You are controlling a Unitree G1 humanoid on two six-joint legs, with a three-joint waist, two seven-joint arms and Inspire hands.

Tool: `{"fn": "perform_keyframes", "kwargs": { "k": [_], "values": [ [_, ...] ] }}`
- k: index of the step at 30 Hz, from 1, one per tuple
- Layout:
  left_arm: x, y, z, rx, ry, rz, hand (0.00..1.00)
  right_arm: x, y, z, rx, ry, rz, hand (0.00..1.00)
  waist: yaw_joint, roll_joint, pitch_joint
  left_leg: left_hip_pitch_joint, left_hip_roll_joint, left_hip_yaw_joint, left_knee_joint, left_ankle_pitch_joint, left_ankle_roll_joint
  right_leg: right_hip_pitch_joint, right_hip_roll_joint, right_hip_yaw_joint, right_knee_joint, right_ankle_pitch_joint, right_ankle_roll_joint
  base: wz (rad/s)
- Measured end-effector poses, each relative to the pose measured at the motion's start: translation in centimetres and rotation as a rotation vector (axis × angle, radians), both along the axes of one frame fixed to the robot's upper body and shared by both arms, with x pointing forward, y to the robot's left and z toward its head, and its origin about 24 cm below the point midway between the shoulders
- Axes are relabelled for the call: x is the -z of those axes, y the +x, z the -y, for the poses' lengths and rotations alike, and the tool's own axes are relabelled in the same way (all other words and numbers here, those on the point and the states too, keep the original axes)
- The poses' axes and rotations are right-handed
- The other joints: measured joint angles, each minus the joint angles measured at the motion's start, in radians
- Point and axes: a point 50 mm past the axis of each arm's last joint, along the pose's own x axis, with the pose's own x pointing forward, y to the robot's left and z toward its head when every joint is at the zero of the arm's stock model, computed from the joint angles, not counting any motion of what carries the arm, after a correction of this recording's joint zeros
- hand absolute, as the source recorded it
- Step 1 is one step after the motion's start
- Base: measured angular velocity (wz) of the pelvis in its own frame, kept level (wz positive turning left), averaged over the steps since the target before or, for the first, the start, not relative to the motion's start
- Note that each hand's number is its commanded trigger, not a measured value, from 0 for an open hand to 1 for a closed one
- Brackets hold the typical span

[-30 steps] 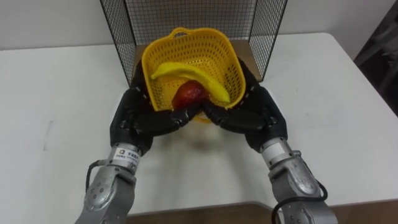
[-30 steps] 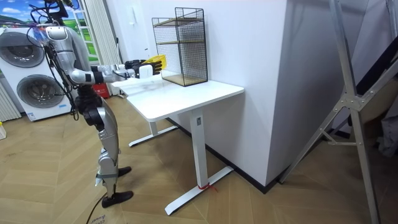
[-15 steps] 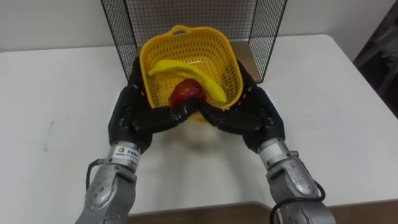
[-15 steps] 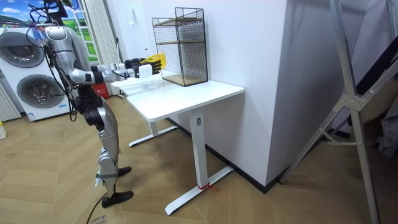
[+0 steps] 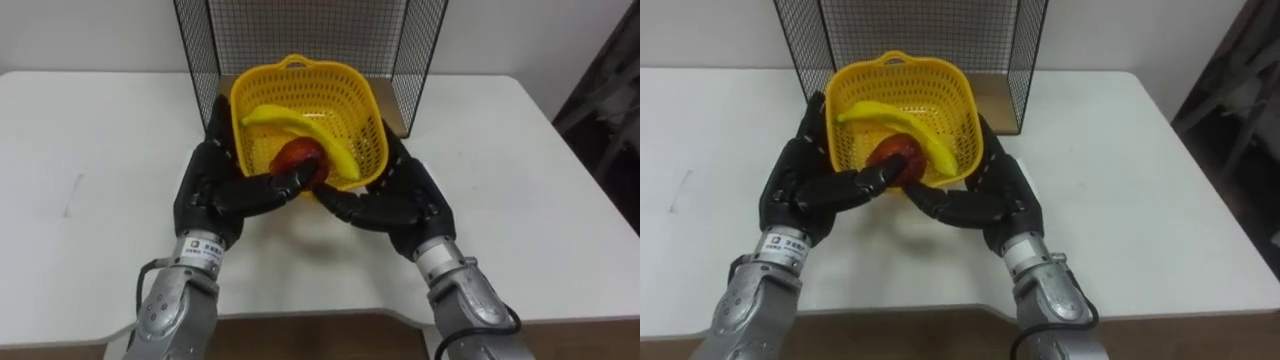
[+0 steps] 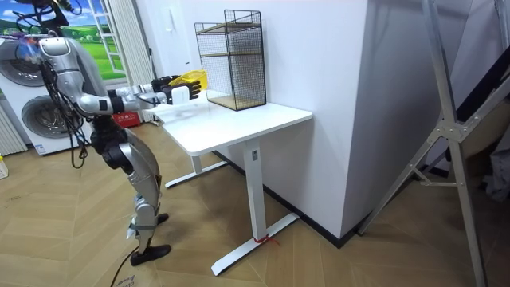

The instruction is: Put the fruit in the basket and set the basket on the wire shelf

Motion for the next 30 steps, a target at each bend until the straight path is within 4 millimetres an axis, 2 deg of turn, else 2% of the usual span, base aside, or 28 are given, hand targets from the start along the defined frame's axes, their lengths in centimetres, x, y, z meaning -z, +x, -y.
{"fn": "perform_keyframes", "kwargs": {
  "k": [2,3,5,7,9,13,16,19,20,21,22,24,25,26,27,29,30],
  "values": [
    [-0.05,0.01,0.01,-0.001,-0.001,0.005,0.0,-0.13,0.13,0.03,0.0,0.003,0.006,0.0,-0.005,-0.011,-0.0017,0.011,-0.017,0.0,-0.069,0.015,-0.003,-0.016,-0.014,-0.007,0.001,0.003,-0.003,0.17],
    [-0.04,-0.01,0.05,0.001,-0.001,0.005,0.0,-0.16,0.14,0.19,0.002,-0.006,0.012,0.0,-0.011,-0.016,0.0,0.028,-0.027,-0.003,-0.111,0.023,-0.009,-0.025,-0.02,-0.01,-0.003,0.008,-0.004,0.13],
    [-0.04,-0.01,-0.01,0.0,0.002,0.004,0.0,-0.06,0.07,0.17,-0.006,-0.017,0.009,0.0,-0.027,-0.017,0.0008,0.033,-0.032,-0.004,-0.138,0.026,-0.011,-0.024,-0.024,-0.024,-0.016,0.013,-0.003,0.12],
    [-0.03,-0.01,-0.09,0.0,0.005,0.004,0.0,-0.01,0.02,0.19,-0.009,-0.016,0.006,0.0,-0.028,-0.019,0.0016,0.057,-0.038,-0.004,-0.166,0.026,-0.011,-0.012,-0.03,-0.026,-0.026,0.017,-0.003,0.01],
    [-0.01,-0.04,0.08,0.009,0.004,0.004,0.0,-0.09,0.06,0.43,-0.01,-0.028,0.011,0.0,-0.032,-0.022,0.0029,0.084,-0.055,-0.005,-0.205,0.027,-0.012,-0.006,-0.042,-0.027,-0.036,0.012,0.006,0.0],
    [-0.02,-0.04,0.14,0.008,0.003,0.005,0.0,-0.15,0.07,0.33,-0.013,-0.035,0.015,0.0,-0.038,-0.037,0.007,0.091,-0.079,-0.004,-0.22,0.032,-0.006,-0.006,-0.067,-0.03,-0.035,0.005,0.021,0.03],
    [-0.02,-0.04,0.09,0.008,0.004,0.005,0.0,-0.21,0.08,0.26,-0.012,-0.031,0.017,0.0,-0.041,-0.052,0.0027,0.081,-0.096,-0.003,-0.215,0.03,-0.003,-0.004,-0.083,-0.032,-0.038,0.004,0.034,0.06],
    [-0.03,-0.03,0.06,0.008,0.004,0.006,0.0,-0.5,0.33,0.16,-0.013,-0.028,0.03,0.0,-0.052,-0.051,0.003,0.031,-0.1,0.009,-0.138,0.007,0.036,0.0,-0.093,-0.027,-0.028,0.008,0.045,0.13],
    [-0.03,-0.03,0.2,0.01,0.0,0.005,0.0,-0.57,0.4,0.24,-0.006,-0.03,0.032,0.0,-0.057,-0.048,0.0031,0.008,-0.115,0.012,-0.129,0.002,0.057,-0.008,-0.103,0.005,-0.003,0.004,0.052,0.24],
    [-0.17,0.07,0.44,0.014,-0.006,0.011,0.0,-0.65,0.46,0.3,0.009,-0.028,0.037,0.0,-0.061,-0.048,0.0029,0.012,-0.136,0.024,-0.159,0.001,0.073,-0.039,-0.121,0.035,0.066,-0.005,0.069,0.28],
    [-0.2,0.11,0.48,0.015,-0.006,0.013,0.0,-0.7,0.47,0.27,0.011,-0.027,0.04,0.0,-0.063,-0.051,0.0019,0.023,-0.143,0.03,-0.164,-0.002,0.08,-0.063,-0.137,0.042,0.116,-0.008,0.075,0.19],
    [0.28,0.0,0.36,0.011,-0.006,-0.008,0.0,-0.75,0.47,0.22,0.01,-0.03,0.045,0.0,-0.048,-0.05,0.0038,0.055,-0.191,0.057,-0.166,-0.013,0.118,-0.155,-0.198,0.053,0.326,0.027,0.104,-0.06],
    [0.41,-0.06,0.35,0.009,-0.009,-0.015,0.0,-0.75,0.47,0.2,0.009,-0.033,0.046,0.0,-0.049,-0.044,0.0061,0.06,-0.197,0.062,-0.163,-0.021,0.128,-0.173,-0.209,0.053,0.375,0.05,0.103,-0.04],
    [0.44,-0.05,0.39,0.009,-0.017,-0.017,0.0,-0.72,0.47,0.19,0.009,-0.037,0.046,0.0,-0.052,-0.034,0.0118,0.074,-0.209,0.062,-0.158,-0.033,0.144,-0.206,-0.23,0.058,0.461,0.109,0.101,0.1],
    [0.43,-0.03,0.38,0.007,-0.02,-0.018,0.0,-0.69,0.47,0.17,0.007,-0.053,0.049,0.0,-0.052,-0.021,0.0171,0.087,-0.214,0.059,-0.159,-0.042,0.158,-0.239,-0.238,0.063,0.524,0.183,0.095,0.1],
    [0.5,-0.05,0.28,0.006,-0.012,-0.021,0.0,-0.5,0.4,0.14,0.004,-0.071,0.044,0.0,-0.051,-0.008,0.0191,0.101,-0.214,0.054,-0.167,-0.048,0.172,-0.286,-0.234,0.081,0.578,0.269,0.103,0.0],
    [0.46,-0.02,0.17,0.001,-0.012,-0.02,0.0,-0.54,0.4,0.0,0.002,-0.062,0.045,0.0,-0.045,-0.005,0.0167,0.099,-0.213,0.054,-0.166,-0.052,0.179,-0.312,-0.227,0.078,0.581,0.249,0.117,-0.05]
  ]
}}
